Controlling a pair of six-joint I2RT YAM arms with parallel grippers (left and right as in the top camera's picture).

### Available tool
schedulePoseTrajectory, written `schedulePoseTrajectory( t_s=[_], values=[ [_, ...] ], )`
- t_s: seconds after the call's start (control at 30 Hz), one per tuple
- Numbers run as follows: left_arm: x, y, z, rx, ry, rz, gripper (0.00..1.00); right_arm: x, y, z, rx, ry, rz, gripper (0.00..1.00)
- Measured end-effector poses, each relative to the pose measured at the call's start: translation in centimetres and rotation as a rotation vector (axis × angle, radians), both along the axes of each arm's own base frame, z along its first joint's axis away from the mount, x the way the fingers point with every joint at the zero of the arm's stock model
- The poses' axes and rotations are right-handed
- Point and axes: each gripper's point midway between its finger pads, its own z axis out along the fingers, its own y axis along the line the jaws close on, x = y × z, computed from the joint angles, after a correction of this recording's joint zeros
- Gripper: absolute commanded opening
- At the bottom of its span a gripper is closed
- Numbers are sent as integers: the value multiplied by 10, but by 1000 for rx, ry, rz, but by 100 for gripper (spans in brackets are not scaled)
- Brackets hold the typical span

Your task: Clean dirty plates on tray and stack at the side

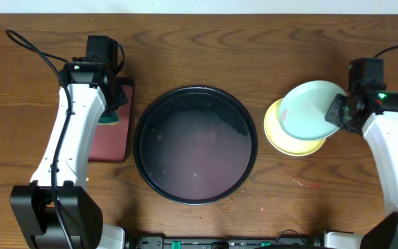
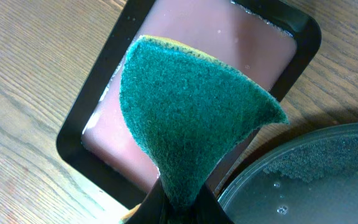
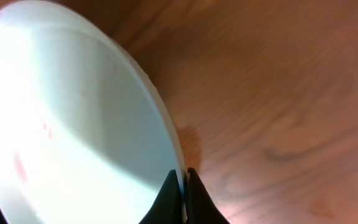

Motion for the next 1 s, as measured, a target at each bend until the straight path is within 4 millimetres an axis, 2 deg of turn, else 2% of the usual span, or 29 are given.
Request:
schedulePoseTrajectory(
  t_s=[0.17, 0.23, 0.37, 0.53, 0.57, 0.63, 0.87, 1.0],
  values=[
    [0, 0, 0, 0, 0, 0, 7, 0, 11, -30, 51, -14, 35, 3],
    [0, 0, 0, 0, 0, 0, 8, -2, 14, -40, 65, -11, 42, 9],
    [0, 0, 0, 1, 2, -5, 7, -13, 16, -53, 79, 25, 50, 41],
    [0, 0, 0, 8, 12, -31, 7, -13, 22, -54, 96, 35, 106, 79],
    [0, 0, 0, 9, 14, -37, 7, -14, 24, -54, 108, 38, 117, 85],
    [0, 0, -1, 12, 16, -46, 7, -13, 30, -50, 134, 41, 142, 89],
    [3, 16, -20, 26, 10, -55, 7, 14, 40, -4, 175, -45, 195, 97],
    [10, 31, -31, 32, -32, -30, 7, 16, 44, 8, 191, -52, 215, 98]
  ],
)
